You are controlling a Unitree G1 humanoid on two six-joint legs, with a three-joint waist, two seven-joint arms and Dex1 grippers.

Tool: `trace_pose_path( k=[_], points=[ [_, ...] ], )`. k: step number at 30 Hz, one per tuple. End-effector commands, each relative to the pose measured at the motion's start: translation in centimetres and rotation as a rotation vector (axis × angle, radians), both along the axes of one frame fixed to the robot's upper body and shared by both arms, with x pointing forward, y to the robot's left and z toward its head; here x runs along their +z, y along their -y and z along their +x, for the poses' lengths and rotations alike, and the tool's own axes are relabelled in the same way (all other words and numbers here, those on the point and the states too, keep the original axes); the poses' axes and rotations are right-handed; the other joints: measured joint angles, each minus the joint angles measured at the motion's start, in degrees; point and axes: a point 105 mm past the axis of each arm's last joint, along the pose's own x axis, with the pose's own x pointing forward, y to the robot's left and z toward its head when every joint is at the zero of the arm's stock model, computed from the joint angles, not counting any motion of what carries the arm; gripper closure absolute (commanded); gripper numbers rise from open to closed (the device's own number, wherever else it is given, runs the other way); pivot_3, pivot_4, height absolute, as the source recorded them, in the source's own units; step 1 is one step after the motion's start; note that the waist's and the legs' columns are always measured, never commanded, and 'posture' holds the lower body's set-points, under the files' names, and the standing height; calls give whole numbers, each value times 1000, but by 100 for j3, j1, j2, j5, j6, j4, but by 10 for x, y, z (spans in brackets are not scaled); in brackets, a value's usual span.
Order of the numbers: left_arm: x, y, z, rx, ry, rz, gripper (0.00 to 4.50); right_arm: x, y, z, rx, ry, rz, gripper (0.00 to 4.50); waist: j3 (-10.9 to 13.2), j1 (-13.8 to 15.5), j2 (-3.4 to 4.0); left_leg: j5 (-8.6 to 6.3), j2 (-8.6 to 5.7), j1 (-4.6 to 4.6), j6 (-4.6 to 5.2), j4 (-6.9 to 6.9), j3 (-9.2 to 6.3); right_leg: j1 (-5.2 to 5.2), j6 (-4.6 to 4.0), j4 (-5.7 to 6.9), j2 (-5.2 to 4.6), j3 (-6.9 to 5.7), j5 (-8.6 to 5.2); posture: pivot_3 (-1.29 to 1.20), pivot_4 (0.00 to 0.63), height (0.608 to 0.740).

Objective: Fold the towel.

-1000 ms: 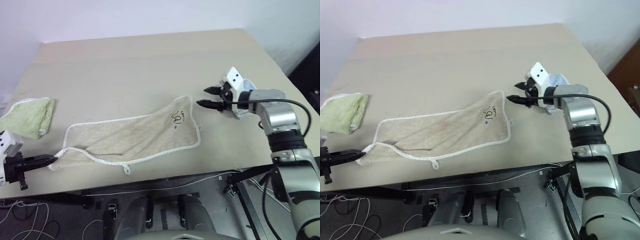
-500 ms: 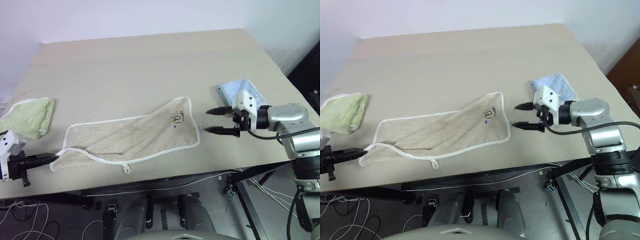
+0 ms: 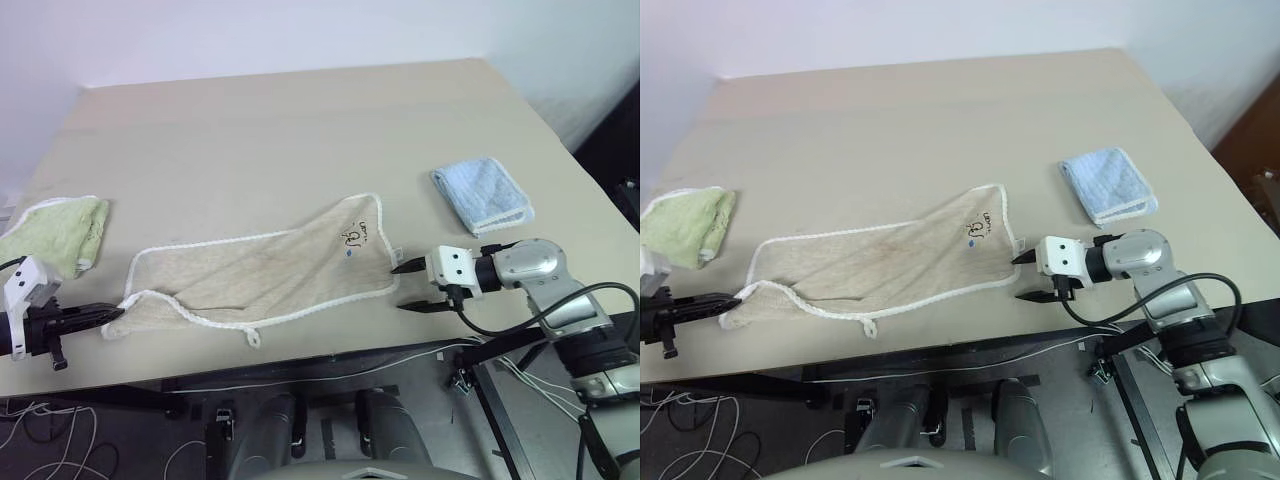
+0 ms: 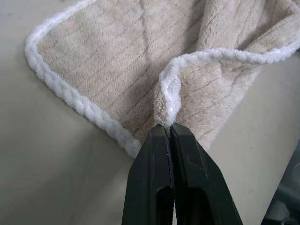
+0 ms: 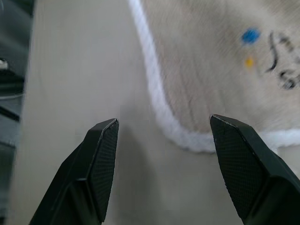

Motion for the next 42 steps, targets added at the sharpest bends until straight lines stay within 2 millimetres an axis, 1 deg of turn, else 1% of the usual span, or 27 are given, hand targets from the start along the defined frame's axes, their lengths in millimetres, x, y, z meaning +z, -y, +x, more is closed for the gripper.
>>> trace_pose_path(
  k=[1, 3, 6, 8, 11, 16, 17, 19, 20, 23, 25, 28, 31, 33, 35, 36, 39, 42],
  points=[
    [11, 1, 2, -8, 35, 15, 4500, -1, -4, 11, -23, 31, -17, 1239, -2, -12, -3, 0, 1, 7, 0, 0, 0, 5, 0, 1, 1, 1, 0, 0, 150, 740],
    [12, 1, 2, -7, 35, 17, 4500, -6, -2, 16, -42, 32, -51, 1239, -2, -13, -4, 0, 2, 38, 0, -5, 0, 18, -1, 0, 2, 2, -1, 0, 150, 740],
    [12, 2, 2, -8, 35, 19, 4500, -9, -4, 22, -68, 24, -65, 1239, -7, -17, -14, -2, 5, 100, -1, -14, 0, 77, -10, -7, 2, 3, -7, 0, 150, 740],
    [13, 2, 2, -8, 38, 18, 4500, -10, -8, 22, -51, 21, -70, 1239, -15, -14, -29, -2, 6, 109, 0, -14, 0, 89, -11, -7, 2, 5, -8, 0, 150, 740],
    [15, 3, 1, -9, 40, 18, 4500, -12, -11, 26, -69, 18, -81, 1825, -24, -13, -46, -2, 9, 113, 0, -15, 0, 91, -12, -3, 2, 4, -8, 0, 150, 740],
    [15, 4, 1, -4, 42, 18, 4500, -14, -10, 31, -107, -3, -113, 3354, -26, -21, -51, -2, 17, 132, -1, -16, 0, 101, -23, -1, -5, -10, -1, 0, 150, 740],
    [15, 3, 0, -4, 41, 20, 4500, -12, -11, 31, -107, -6, -110, 3615, -26, -19, -51, -2, 19, 134, -1, -16, 0, 101, -27, -1, -6, -12, 1, 0, 150, 740],
    [14, 3, 0, -2, 40, 21, 4500, -7, -13, 32, -116, -7, -89, 4292, -26, -11, -51, -2, 22, 137, -1, -16, 0, 88, -29, -2, -6, -15, 3, 0, 150, 740],
    [14, 3, -1, -1, 40, 21, 4500, -2, -14, 31, -112, -9, -69, 4483, -26, -5, -51, -2, 22, 139, -1, -16, 1, 87, -30, -2, -7, -15, 3, 0, 150, 740],
    [14, 2, -1, 2, 41, 22, 4500, 14, -10, 28, -114, -17, -43, 4483, -23, 10, -49, -3, 22, 137, -1, -18, 1, 86, -31, -4, -8, -15, 3, 0, 150, 740],
    [13, 1, -1, 3, 42, 25, 4500, 27, -6, 21, -109, -37, -31, 4483, -18, 18, -40, -3, 22, 117, -2, -18, 3, 72, -31, -6, -10, -16, 3, 0, 150, 740],
    [14, 1, -2, 3, 46, 25, 4500, 48, -2, 6, -94, -71, -12, 4483, -14, 80, -34, -1, 21, 61, -2, -14, 7, 9, -31, -9, -13, -21, 3, 0, 150, 740],
    [14, -2, -3, 2, 43, 28, 4500, 72, 1, -15, -66, -131, 17, 4483, -14, 150, -34, -4, 21, 43, -7, -30, 12, -3, -29, -23, -15, -21, 5, 0, 150, 740],
    [14, -3, -3, 3, 43, 30, 4500, 83, 3, -26, -58, -153, 11, 4483, -13, 169, -32, -6, 21, 16, -8, -38, 12, -12, -29, -38, -15, -21, 5, 0, 150, 740],
    [16, -5, -2, 7, 49, 31, 4500, 88, 8, -36, -51, -161, -14, 4483, -13, 175, -32, -7, 22, 5, -6, -39, 12, -16, -29, -53, -15, -25, 5, 0, 150, 740],
    [17, -5, -3, 7, 49, 28, 4500, 88, 11, -45, -45, -182, -27, 4483, -13, 185, -32, -9, 22, 0, -3, -41, 12, -16, -30, -61, -16, -25, 5, 0, 150, 740],
    [17, -4, -7, 5, 42, 21, 4500, 87, 17, -65, -39, -237, -59, 4483, -14, 187, -33, -18, 20, -9, 9, -41, 12, -11, -30, -85, -20, -28, 6, 0, 150, 740],
    [17, -3, -12, 1, 32, 19, 4500, 85, 20, -78, -35, -275, -73, 4483, -13, 175, -32, -21, 17, -18, 15, -40, 12, -16, -30, -91, -24, -28, 6, 0, 150, 740]
  ],
)
